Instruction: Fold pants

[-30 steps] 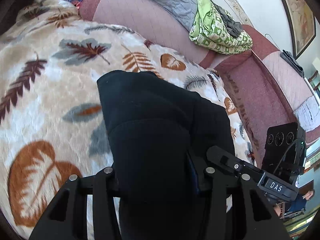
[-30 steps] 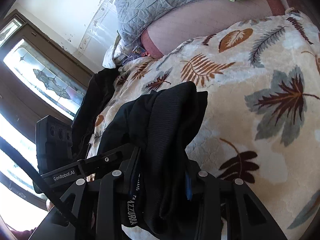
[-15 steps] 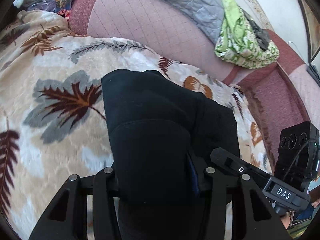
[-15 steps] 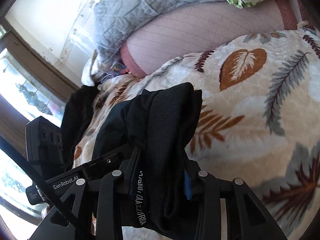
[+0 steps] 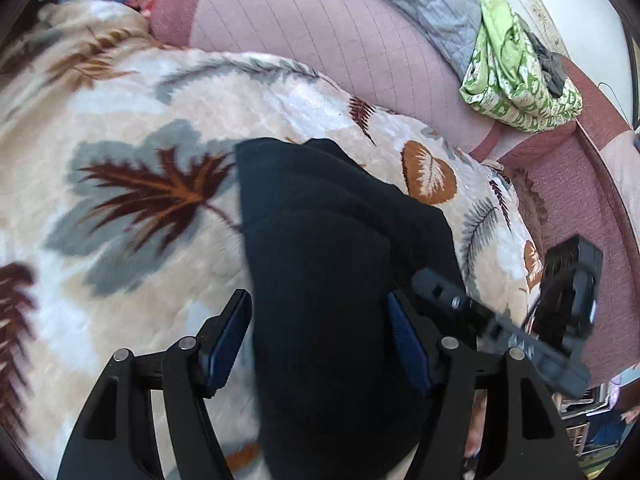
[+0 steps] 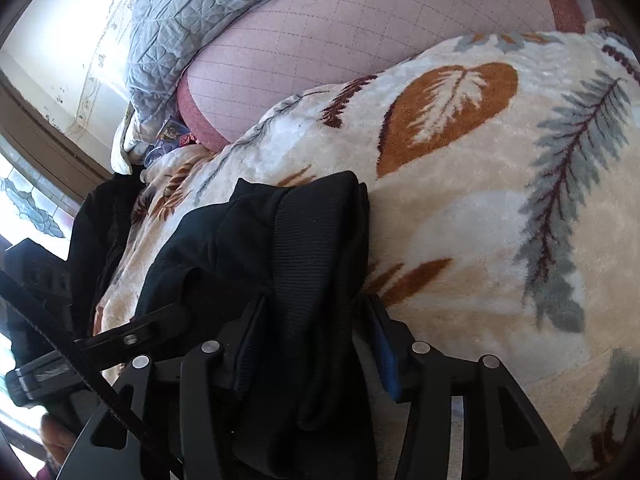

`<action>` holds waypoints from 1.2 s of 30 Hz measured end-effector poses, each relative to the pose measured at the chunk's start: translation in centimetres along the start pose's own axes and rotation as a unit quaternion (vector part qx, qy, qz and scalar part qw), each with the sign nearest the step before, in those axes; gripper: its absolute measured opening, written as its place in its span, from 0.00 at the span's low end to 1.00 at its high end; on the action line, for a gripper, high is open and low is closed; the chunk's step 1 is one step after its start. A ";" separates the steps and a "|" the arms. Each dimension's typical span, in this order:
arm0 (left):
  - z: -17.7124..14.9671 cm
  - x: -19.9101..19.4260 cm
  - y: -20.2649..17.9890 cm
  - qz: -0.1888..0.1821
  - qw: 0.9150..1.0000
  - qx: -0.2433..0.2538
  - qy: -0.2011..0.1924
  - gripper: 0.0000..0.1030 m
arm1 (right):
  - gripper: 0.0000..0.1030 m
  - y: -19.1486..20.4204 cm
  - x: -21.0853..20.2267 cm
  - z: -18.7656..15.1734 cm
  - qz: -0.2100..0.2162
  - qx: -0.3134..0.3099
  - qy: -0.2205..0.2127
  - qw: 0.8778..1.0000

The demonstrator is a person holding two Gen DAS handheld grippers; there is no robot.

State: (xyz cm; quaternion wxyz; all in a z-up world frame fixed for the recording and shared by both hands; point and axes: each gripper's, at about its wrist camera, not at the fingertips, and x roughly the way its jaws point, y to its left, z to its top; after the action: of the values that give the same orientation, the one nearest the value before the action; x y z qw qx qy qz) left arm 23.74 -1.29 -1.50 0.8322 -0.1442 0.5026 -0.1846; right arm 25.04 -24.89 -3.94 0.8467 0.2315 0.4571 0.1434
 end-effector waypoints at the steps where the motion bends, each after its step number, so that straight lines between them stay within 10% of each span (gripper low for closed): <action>1: -0.6 -1.1 0.1 0.012 1.000 0.003 -0.005 0.69 | 0.57 0.2 -0.3 0.0 -0.010 -0.004 -0.004 1.000; 9: -3.9 -3.2 -0.8 0.126 0.991 0.051 -0.002 0.84 | 0.61 3.5 -7.5 -2.3 -0.043 -0.024 -0.077 0.996; 15: -5.9 -4.6 -1.3 0.098 0.995 0.023 0.026 0.84 | 0.66 4.1 -4.4 -5.8 -0.120 -0.043 0.053 0.990; 25: -17.4 -12.9 -2.2 0.110 0.993 -0.005 -0.052 0.84 | 0.75 6.3 -16.1 -16.7 -0.088 -0.012 -0.063 0.994; 36: -21.7 -16.9 -6.6 0.182 0.976 0.057 -0.102 0.85 | 0.77 6.7 -18.5 -22.7 -0.102 0.034 -0.068 0.992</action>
State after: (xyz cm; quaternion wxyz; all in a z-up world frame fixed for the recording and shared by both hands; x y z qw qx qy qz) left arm -3.81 -0.75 4.73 0.9057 -0.0204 0.4212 -0.0425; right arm -4.26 -21.68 1.83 0.8777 0.2212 0.4245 0.0246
